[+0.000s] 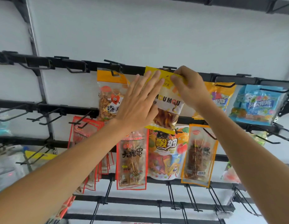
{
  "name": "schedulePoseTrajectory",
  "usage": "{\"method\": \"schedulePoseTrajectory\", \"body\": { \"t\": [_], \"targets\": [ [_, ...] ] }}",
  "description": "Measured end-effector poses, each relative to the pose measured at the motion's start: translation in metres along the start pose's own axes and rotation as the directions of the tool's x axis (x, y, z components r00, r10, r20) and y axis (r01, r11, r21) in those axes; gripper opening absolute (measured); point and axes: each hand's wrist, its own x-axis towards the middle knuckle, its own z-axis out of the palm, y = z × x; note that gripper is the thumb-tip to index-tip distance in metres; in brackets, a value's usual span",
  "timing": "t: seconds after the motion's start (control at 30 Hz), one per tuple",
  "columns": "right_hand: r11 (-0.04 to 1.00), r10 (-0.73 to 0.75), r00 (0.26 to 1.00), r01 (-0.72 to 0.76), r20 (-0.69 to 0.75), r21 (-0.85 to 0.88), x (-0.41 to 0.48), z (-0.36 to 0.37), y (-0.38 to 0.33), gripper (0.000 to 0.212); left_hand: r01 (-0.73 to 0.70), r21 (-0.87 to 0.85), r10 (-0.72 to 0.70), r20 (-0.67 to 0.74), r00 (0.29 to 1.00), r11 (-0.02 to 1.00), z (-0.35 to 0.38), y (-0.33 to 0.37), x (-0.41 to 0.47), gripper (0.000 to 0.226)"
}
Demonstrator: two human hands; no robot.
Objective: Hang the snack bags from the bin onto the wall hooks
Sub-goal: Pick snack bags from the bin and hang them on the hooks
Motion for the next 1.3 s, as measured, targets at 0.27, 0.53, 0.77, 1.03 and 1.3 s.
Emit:
{"method": "schedulePoseTrajectory", "body": {
  "t": [0.27, 0.53, 0.77, 1.03, 1.3],
  "targets": [
    [0.998, -0.047, 0.997, 0.049, 0.06, -0.029, 0.01, -0.004, 0.009, 0.018, -0.028, 0.009, 0.028, 0.014, 1.0, 1.0, 0.011, 0.0, 0.008, 0.065],
    [0.982, -0.074, 0.992, 0.09, 0.103, -0.163, 0.018, 0.002, 0.025, 0.016, -0.04, 0.064, 0.035, 0.083, 0.996, 0.997, 0.021, -0.002, 0.008, 0.061],
    [0.834, -0.273, 0.956, 0.179, -0.108, -0.522, 0.018, 0.021, 0.048, 0.022, 0.005, 0.065, -0.014, 0.138, 0.99, 0.998, 0.04, -0.004, 0.014, 0.061],
    [0.709, -0.444, 0.872, 0.203, -0.204, -0.675, -0.004, 0.034, 0.06, 0.021, 0.006, 0.117, -0.022, 0.132, 0.991, 0.993, 0.055, -0.005, 0.014, 0.066],
    [0.735, -0.359, 0.933, 0.268, -0.022, -0.623, -0.008, 0.047, 0.077, 0.038, 0.031, 0.146, -0.055, 0.162, 0.985, 0.989, 0.066, -0.01, 0.018, 0.066]
  ]
}}
